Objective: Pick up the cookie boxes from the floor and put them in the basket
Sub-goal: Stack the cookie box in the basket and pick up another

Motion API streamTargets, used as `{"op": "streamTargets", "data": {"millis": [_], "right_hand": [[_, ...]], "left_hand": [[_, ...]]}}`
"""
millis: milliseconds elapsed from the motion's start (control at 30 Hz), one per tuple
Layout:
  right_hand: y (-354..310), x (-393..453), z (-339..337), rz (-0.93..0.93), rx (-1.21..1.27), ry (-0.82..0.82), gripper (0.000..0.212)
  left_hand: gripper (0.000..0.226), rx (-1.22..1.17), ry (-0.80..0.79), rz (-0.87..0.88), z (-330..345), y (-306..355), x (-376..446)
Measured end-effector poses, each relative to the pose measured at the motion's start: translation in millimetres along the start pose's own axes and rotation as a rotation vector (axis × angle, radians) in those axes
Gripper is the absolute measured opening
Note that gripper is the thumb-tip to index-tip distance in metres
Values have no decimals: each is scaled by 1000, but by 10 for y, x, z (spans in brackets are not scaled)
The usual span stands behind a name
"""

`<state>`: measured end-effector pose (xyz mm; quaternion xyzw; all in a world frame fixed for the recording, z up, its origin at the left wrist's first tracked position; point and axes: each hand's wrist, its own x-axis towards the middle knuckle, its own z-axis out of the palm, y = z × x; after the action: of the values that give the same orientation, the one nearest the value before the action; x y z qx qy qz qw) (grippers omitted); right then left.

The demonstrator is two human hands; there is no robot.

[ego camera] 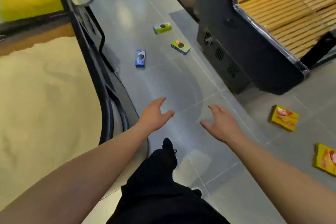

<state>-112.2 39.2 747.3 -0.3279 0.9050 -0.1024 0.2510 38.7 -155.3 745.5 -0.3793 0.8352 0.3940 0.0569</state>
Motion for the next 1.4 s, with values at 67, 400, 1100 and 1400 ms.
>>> {"op": "streamTargets", "data": {"millis": [67,400,1100,1400], "right_hand": [[-103,541,-179,-55,-28,-22,76],[-928,2834,-868,-131,-112,-62,74],[-2421,7112,-1766,-488,-249,-324,80],[-3635,8625,-1483,-770,-499,-519,82]], "left_hand": [[71,-44,42,-68,-114,7,362],[68,-109,135,-201,-1052,19,2394],[72,-253,350,-518,-2570,87,5662],[66,-491,479,-734,-2836,-445,6490]]}}
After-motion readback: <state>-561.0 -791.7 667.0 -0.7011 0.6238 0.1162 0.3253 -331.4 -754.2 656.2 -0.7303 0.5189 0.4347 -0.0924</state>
